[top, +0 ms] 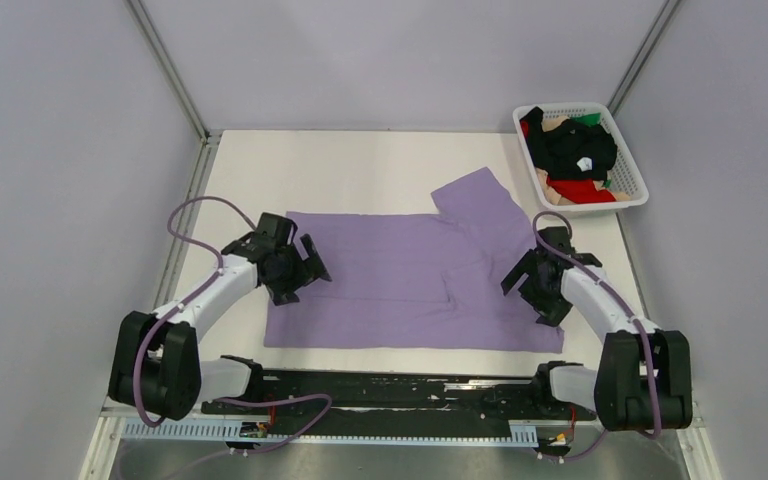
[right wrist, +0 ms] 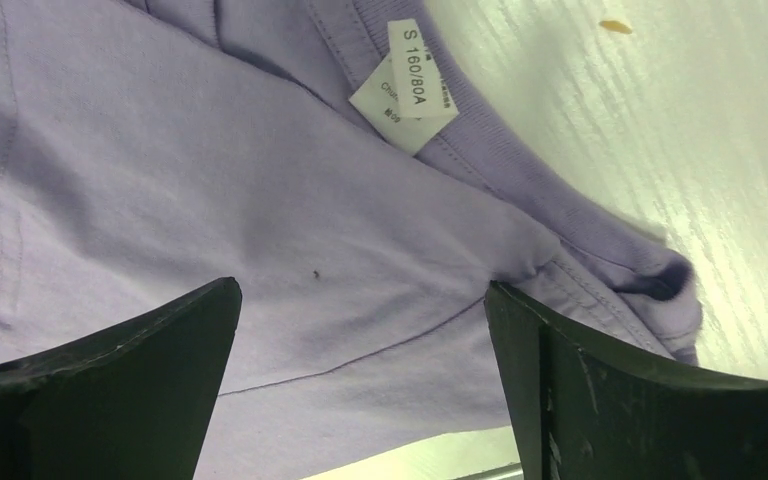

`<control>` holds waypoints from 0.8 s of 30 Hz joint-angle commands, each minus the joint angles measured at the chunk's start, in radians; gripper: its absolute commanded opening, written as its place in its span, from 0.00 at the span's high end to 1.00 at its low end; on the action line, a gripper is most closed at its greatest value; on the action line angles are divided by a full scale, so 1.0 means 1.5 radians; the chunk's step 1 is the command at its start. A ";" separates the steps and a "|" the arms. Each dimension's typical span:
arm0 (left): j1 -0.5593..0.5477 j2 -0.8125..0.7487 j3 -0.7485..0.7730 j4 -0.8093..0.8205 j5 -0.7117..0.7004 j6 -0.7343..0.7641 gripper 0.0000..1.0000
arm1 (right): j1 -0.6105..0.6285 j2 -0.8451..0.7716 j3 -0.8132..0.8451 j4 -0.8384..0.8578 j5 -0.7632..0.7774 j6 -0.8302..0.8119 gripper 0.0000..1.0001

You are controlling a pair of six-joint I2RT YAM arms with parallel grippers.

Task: Fold and stack the t-shirts
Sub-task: Fold the flattened tshirt in 1/3 of the way, then grab the side of the flattened tshirt furthest away from the robot with both arms

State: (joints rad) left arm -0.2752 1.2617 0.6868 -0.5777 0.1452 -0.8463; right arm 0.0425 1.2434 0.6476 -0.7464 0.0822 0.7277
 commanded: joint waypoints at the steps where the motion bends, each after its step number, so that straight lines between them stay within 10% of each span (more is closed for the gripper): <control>1: 0.001 0.010 0.107 -0.034 -0.080 0.039 0.00 | -0.007 -0.045 0.018 -0.009 0.027 -0.011 0.00; 8: 0.095 0.111 0.234 0.007 -0.115 0.092 0.00 | -0.007 -0.129 0.080 0.127 -0.075 -0.117 0.00; 24: 0.168 0.547 0.642 -0.038 -0.194 0.203 0.11 | -0.007 0.041 0.173 0.203 -0.136 -0.178 0.00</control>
State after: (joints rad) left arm -0.0235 2.0106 1.5475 -0.5797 -0.0959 -0.6018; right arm 0.0360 1.2949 0.8768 -0.4835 -0.1139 0.4988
